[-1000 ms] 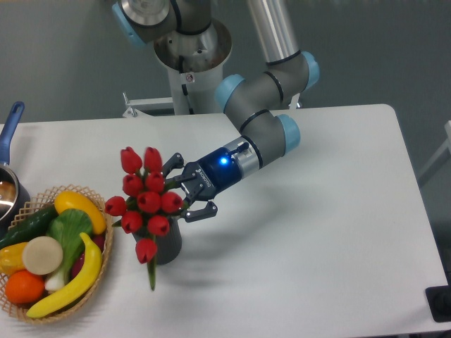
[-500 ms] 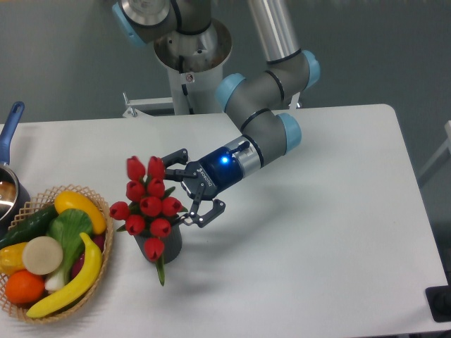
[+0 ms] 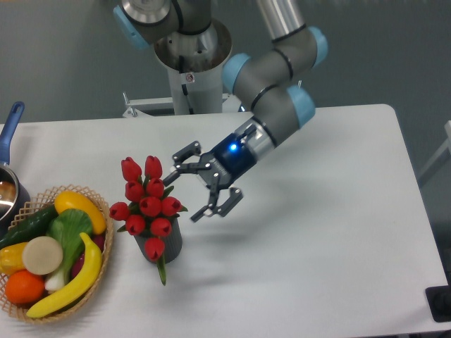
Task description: Insert the flowers into the vase
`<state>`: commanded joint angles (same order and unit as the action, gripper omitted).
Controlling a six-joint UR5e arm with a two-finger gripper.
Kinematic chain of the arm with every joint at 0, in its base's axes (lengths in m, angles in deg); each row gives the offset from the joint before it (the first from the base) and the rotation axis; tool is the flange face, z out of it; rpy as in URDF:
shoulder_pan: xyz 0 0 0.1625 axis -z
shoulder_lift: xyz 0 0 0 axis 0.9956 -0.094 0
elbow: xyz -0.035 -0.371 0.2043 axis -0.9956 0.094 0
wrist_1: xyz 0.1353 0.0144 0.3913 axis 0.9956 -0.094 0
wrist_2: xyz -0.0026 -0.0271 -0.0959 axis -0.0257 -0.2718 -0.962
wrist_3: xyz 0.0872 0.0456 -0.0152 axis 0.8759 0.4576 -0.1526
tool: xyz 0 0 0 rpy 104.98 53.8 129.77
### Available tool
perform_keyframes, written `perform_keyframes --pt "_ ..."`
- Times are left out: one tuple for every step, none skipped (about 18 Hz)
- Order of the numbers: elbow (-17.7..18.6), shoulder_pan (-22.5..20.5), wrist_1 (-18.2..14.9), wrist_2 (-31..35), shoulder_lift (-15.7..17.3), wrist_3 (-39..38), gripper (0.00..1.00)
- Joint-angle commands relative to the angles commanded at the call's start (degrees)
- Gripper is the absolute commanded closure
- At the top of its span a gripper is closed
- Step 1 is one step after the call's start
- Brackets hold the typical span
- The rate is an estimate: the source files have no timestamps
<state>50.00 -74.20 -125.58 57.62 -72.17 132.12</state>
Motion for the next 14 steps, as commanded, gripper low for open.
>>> perform_keyframes --pt "-0.52 -1.84 0.00 1.93 0.44 0.00 0.00" --pt "-1.75 -3.26 0.00 4.04 0.54 0.00 0.00" --pt "-2.98 -4.49 0.00 6.24 0.54 -0.09 0.00" --pt "-4.03 -5.46 0.17 8.44 0.71 -0.52 0.00" --pt "-5.18 -6.34 0.09 11.50 1.50 -0.53 0.00" --pt "-6.49 -8.26 -0.09 16.15 3.07 -0.70 0.00" --pt "-7.55 -10.45 -0.17 19.76 3.96 -0.70 0.00" --pt "-8.52 -12.56 -0.26 22.14 3.96 -0.70 0.00" --pt "-9.40 -14.41 -0.26 22.95 3.96 -0.70 0.00" --pt "-10.54 -16.52 -0.35 23.39 4.05 -0.70 0.00" --pt "-11.42 -18.28 -0.44 23.75 4.31 -0.35 0.00" --pt "-11.69 -19.69 -0.44 24.27 4.40 0.00 0.00" --pt "-12.13 -21.01 -0.44 25.32 4.32 0.26 0.00" --pt "-12.74 -22.07 -0.44 27.07 4.14 0.44 0.00"
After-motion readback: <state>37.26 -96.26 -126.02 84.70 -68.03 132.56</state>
